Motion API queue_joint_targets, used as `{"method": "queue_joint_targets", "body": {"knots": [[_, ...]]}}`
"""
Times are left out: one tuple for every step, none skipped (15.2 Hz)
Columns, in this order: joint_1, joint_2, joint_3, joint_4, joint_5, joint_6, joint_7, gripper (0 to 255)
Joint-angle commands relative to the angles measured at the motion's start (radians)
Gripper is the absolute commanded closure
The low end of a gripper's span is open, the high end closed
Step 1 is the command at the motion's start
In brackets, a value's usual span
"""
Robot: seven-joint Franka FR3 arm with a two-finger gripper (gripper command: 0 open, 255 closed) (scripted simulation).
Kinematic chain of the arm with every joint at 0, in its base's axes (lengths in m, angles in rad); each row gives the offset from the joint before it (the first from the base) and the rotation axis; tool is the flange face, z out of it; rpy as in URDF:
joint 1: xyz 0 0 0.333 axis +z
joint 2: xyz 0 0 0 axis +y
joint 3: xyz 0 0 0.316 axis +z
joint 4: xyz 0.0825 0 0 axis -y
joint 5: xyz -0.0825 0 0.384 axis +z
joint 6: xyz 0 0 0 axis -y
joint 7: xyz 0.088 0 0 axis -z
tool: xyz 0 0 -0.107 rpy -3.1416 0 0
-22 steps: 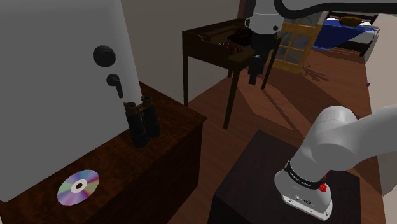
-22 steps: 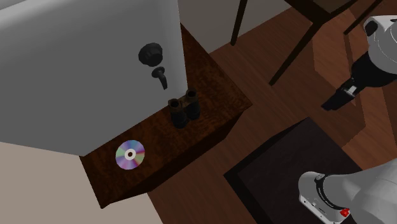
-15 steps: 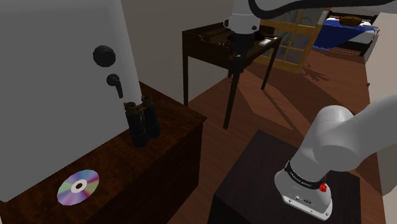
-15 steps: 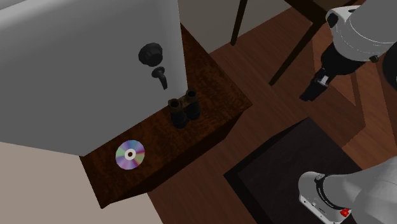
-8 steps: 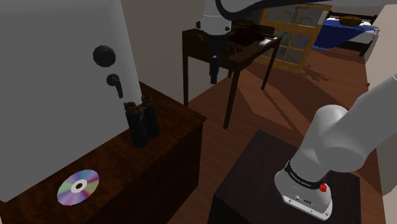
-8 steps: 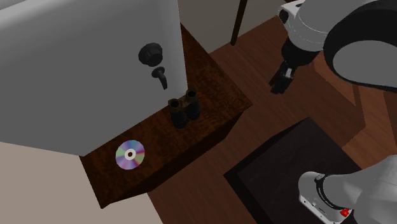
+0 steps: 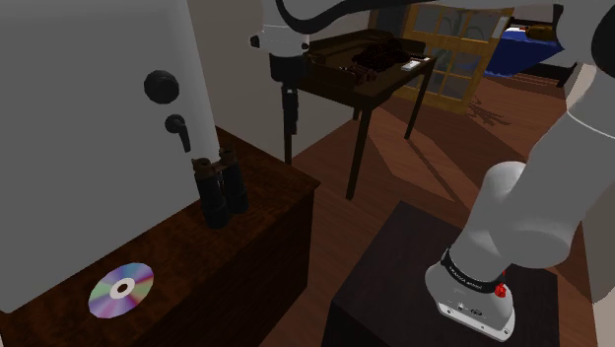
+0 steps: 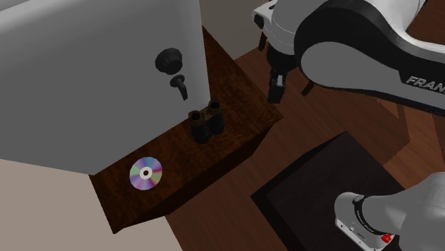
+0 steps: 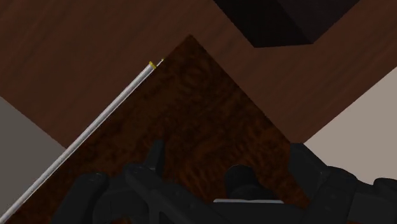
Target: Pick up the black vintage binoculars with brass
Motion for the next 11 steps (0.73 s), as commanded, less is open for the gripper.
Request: {"method": "queue_joint_targets", "body": {"knots": [[0.017, 0.059, 0.014, 0.057, 0.005, 0.006, -0.039, 0], [0.026, 0.088, 0.022, 0.089, 0.007, 0.004, -0.056, 0], [0.034, 0.116, 0.03, 0.121, 0.009, 0.001, -0.072, 0], [0.043, 0.144, 0.039, 0.154, 0.01, -0.002, -0.089, 0], [0.051, 0.172, 0.047, 0.187, 0.01, -0.006, -0.105, 0], [0.06, 0.199, 0.056, 0.22, 0.01, -0.01, -0.12, 0], [0.069, 0.227, 0.065, 0.254, 0.01, -0.016, -0.136, 0], [0.078, 0.254, 0.074, 0.289, 0.009, -0.021, -0.151, 0], [0.087, 0.282, 0.084, 0.324, 0.008, -0.028, -0.166, 0], [0.096, 0.309, 0.093, 0.359, 0.006, -0.035, -0.18, 0], [0.106, 0.335, 0.102, 0.393, 0.003, -0.042, -0.194, 0]]}}
